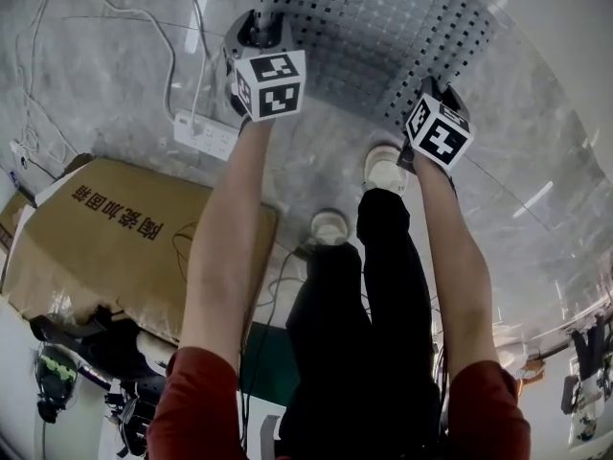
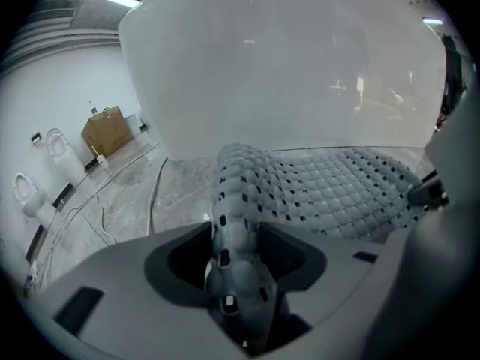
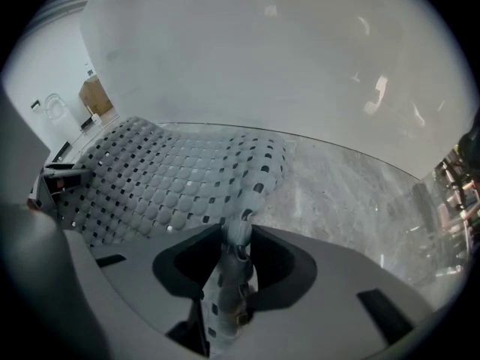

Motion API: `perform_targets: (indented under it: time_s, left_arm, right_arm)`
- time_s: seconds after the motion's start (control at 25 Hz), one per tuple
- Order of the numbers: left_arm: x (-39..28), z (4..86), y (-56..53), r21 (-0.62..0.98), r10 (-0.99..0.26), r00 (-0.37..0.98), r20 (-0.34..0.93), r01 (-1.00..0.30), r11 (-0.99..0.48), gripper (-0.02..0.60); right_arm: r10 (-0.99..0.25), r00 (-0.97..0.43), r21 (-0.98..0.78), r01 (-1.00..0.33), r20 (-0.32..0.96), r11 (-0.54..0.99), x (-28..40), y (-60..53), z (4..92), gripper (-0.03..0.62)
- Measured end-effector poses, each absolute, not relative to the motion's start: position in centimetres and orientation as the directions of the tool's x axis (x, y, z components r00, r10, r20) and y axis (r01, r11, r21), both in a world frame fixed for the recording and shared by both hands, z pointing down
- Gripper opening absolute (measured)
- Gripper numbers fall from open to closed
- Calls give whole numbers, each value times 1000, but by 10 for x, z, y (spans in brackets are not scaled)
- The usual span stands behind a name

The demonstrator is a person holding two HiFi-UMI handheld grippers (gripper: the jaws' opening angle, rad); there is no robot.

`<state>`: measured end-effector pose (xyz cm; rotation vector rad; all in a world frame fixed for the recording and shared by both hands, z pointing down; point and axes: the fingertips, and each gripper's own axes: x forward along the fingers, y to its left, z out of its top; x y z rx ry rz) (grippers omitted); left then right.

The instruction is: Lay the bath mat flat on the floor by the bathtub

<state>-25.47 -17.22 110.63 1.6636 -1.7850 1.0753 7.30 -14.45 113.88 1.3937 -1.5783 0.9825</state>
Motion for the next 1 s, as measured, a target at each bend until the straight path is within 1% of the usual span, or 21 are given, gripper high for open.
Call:
perform_targets:
  time_s: [0.12, 0.16, 0.32, 0.44, 0.6, 0.64, 1.0]
  left_arm:
    - [-263, 1114, -172, -235, -592, -159, 790, -970, -53, 218]
    - [-266, 1116, -171, -240, -588, -162, 792, -969, -56, 227]
    - [-271, 1117, -171, -255, -589, -170, 790, -965, -62, 245]
    - [-272, 1114, -170, -258, -593, -182, 785, -965, -46, 252]
    - [-274, 1111, -167, -242, -579, -190, 793, -970, -13, 290]
    - [-273, 1109, -166, -233, -576, -185, 796, -972, -10, 301]
    - [-244, 1058, -159, -154, -603, -130, 787, -988, 13, 304]
  right_arm:
    - [-349, -46, -39, -999, 936, 28, 85, -143, 1149, 163]
    - [-343, -43, -38, -999, 938, 23, 87, -143, 1151, 168]
    - [-349, -47, -21, -997, 936, 79, 82, -144, 1155, 207]
    - [-358, -44, -19, -997, 933, 72, 85, -145, 1151, 234]
    - [-356, -50, -33, -998, 933, 56, 85, -142, 1145, 288]
    - [-353, -51, -35, -998, 934, 52, 85, -141, 1144, 295]
    - [-391, -77, -64, -997, 917, 45, 71, -144, 1101, 310]
